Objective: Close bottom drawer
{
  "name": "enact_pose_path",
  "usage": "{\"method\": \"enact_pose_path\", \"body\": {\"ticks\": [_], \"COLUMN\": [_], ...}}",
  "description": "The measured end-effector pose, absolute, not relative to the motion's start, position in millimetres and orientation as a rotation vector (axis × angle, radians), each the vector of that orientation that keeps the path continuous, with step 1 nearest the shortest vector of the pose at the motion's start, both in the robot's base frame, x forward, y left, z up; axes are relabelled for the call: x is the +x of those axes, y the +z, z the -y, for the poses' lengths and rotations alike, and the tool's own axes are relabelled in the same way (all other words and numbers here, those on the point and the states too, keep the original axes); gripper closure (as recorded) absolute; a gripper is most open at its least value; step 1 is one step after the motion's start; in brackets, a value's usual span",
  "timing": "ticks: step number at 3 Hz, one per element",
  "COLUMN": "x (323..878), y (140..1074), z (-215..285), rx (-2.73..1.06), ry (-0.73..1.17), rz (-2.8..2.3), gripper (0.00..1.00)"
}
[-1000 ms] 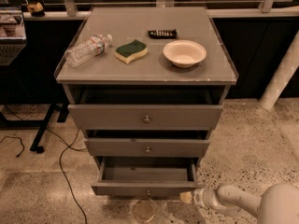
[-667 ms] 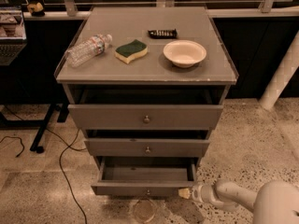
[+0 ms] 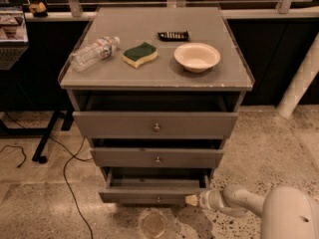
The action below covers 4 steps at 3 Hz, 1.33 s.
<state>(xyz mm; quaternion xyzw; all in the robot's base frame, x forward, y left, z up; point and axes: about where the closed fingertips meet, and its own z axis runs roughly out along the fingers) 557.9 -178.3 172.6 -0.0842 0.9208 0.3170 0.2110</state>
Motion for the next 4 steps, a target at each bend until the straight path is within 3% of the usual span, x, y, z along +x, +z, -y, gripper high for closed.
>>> {"method": "enact_pose_path", "body": {"ticks": [4], "x": [603.5], "y": [195.1], "z": [146.5], "rx": [-0.393], "ry": [0.887], "rz": [-2.5], "gripper": [1.0]}}
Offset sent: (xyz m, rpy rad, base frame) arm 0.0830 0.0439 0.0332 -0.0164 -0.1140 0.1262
